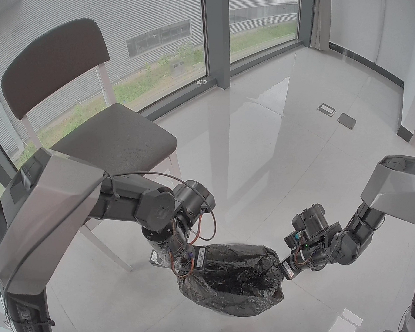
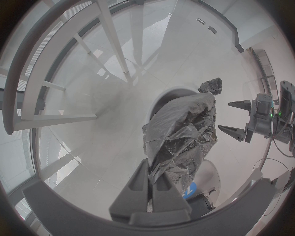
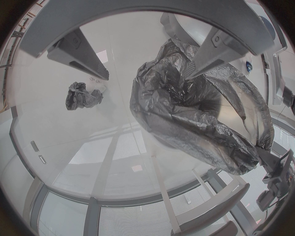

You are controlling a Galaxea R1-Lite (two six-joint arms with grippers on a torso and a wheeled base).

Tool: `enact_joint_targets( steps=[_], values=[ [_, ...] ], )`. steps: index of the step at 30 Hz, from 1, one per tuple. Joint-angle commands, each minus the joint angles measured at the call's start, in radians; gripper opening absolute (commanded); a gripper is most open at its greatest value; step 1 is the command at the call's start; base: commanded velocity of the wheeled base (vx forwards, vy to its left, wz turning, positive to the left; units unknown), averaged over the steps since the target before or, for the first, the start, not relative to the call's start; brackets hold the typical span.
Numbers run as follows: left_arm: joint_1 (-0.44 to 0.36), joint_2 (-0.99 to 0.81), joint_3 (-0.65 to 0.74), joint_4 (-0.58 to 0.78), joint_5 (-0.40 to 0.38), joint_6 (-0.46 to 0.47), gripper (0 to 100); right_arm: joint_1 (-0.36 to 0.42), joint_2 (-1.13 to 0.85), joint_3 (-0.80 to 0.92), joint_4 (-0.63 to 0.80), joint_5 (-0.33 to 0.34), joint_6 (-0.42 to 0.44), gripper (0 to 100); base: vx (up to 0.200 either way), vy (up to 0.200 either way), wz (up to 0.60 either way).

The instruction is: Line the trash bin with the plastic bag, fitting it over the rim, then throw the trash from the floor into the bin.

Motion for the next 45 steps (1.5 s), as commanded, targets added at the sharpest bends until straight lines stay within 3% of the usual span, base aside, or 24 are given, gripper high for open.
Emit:
enact_joint_targets(
  steps=[1,5,6,30,45],
  values=[
    [0.009,-0.001,0.003,0.0,0.006,0.002,0,0.006,0.004,-0.029,-0.001,0.0,-0.001,100,0.0,0.0,0.0],
    [0.001,0.001,0.008,0.0,0.016,0.0,0,0.009,0.007,-0.06,0.001,0.0,-0.001,100,0.0,0.0,0.0],
    [0.0,0.001,0.009,-0.001,0.016,0.0,100,0.009,0.008,-0.073,0.002,0.0,-0.001,100,0.0,0.0,0.0],
    [-0.045,-0.14,0.029,0.037,0.04,-0.009,100,0.075,0.188,-0.305,-0.009,-0.001,0.008,100,0.0,0.0,0.0],
    [-0.088,-0.246,0.038,0.035,0.04,-0.015,100,0.075,0.255,-0.348,-0.048,-0.004,-0.032,100,0.0,0.0,0.0]
  ],
)
